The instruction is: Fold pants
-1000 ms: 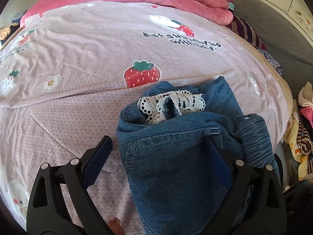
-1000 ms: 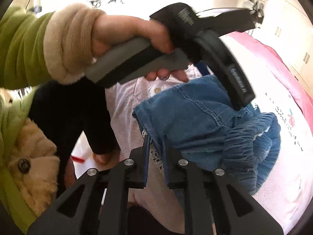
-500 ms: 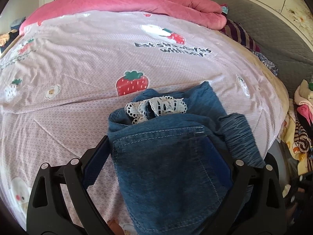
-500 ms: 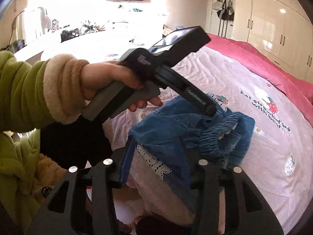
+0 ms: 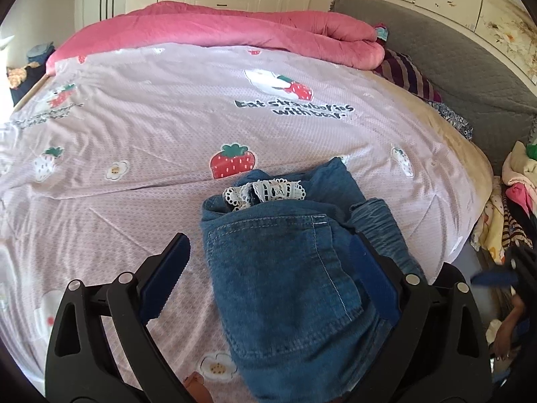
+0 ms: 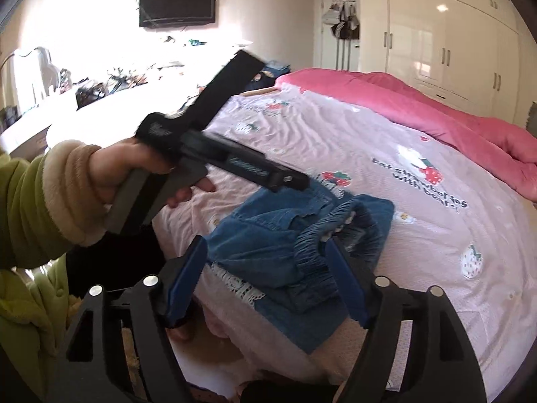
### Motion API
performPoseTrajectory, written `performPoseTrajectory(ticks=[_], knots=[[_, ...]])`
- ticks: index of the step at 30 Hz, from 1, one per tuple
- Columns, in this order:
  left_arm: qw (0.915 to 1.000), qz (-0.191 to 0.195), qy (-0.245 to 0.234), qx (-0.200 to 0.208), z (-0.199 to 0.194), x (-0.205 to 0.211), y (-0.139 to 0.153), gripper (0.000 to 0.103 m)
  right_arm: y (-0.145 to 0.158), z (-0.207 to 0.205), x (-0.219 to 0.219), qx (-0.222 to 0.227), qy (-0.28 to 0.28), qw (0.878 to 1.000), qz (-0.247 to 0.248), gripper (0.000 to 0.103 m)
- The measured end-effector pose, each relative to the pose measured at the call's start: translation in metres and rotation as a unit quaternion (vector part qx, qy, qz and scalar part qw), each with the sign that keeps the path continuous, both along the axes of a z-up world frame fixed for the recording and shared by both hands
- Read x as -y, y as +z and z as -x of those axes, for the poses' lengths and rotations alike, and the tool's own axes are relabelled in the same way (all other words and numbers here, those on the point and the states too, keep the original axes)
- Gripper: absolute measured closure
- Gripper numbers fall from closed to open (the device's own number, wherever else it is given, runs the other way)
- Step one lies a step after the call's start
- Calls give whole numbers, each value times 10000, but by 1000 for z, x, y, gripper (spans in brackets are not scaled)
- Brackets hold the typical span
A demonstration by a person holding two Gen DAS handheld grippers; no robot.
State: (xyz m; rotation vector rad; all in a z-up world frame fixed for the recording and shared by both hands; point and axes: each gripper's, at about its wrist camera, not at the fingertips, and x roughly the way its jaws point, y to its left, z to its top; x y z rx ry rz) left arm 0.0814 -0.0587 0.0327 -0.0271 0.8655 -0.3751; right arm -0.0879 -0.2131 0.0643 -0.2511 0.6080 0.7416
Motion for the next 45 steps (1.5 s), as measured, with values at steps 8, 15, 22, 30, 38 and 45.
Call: performPoseTrajectory(ticks=[8, 15, 22, 30, 38, 45], knots=[[9998, 106, 104, 134, 27, -13, 11, 10, 2, -7, 16, 5, -528, 9986, -33, 16], [9997, 173, 143, -50, 45, -25, 2, 10, -8, -21, 37, -275, -1087, 9935, -175, 12], [9991, 86, 305, -294, 50, -31, -21, 10, -16, -42, 50, -625, -1605, 9844, -359, 9], [9983, 41, 303, -493, 51, -30, -40, 10, -26, -61, 40, -827, -1600, 9832, -283, 7], [9978, 92, 268, -606, 28, -18, -46, 10, -34, -98, 29, -1255, -1736, 9754, -510, 6], [9971, 137, 258, -709, 17, -13, -56, 10, -57, -124, 38, -1969, -1918, 9560, -1020, 6]])
